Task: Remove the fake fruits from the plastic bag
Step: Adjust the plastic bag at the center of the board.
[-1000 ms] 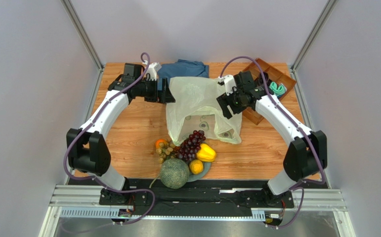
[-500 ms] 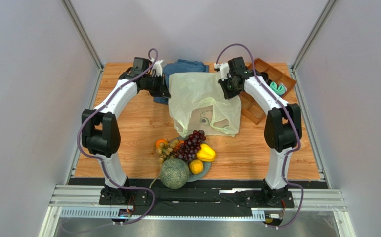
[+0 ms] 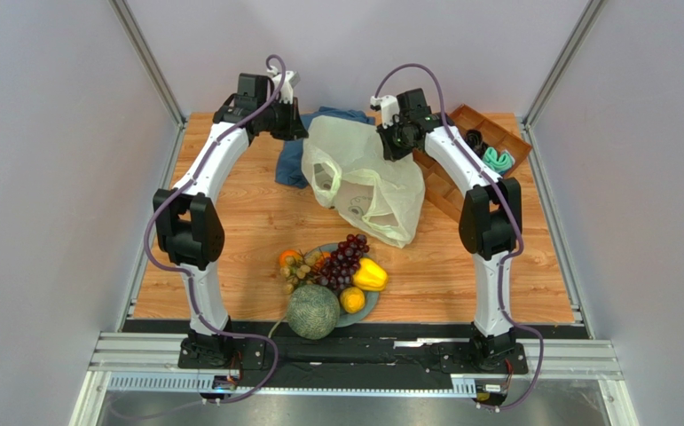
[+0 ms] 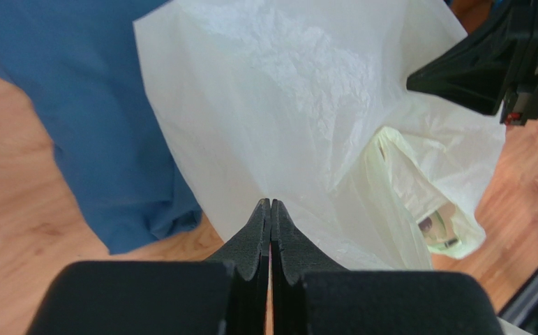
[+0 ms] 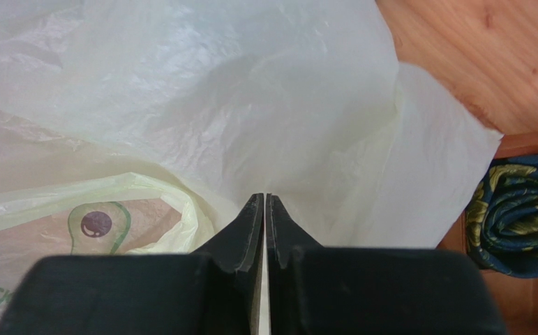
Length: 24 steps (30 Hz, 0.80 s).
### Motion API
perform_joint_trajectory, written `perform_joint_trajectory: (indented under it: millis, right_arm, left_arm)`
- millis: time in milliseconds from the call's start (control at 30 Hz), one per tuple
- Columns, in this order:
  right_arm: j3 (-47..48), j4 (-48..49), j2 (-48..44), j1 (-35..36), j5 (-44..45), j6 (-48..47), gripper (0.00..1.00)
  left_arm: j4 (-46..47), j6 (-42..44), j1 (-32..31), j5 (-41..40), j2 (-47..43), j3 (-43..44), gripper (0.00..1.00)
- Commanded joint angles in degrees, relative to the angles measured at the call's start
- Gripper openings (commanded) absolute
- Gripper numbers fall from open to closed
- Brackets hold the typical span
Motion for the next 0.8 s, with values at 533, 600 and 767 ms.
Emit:
perform_joint_trajectory:
  millis: [533,600,767]
  right_arm:
    - [-1.08,6.99,-16.14,1.67,6.11,2.22,0.98]
    - [-6.62,6.02,-18.16,1.58,7.17,2.13,1.0]
    - [-17.17,5.58,-20.45,0.88,8.31,1.69,1.0]
  left_arm:
    - [5.11,5.45,7.09,-10.55,-6.99,11.75,0.2]
    - [3.53,4.05,7.0,-5.83,-10.06,7.37,0.54]
    - [0.89,2.89,5.77,2.38,-19.2,-3.54,0.99]
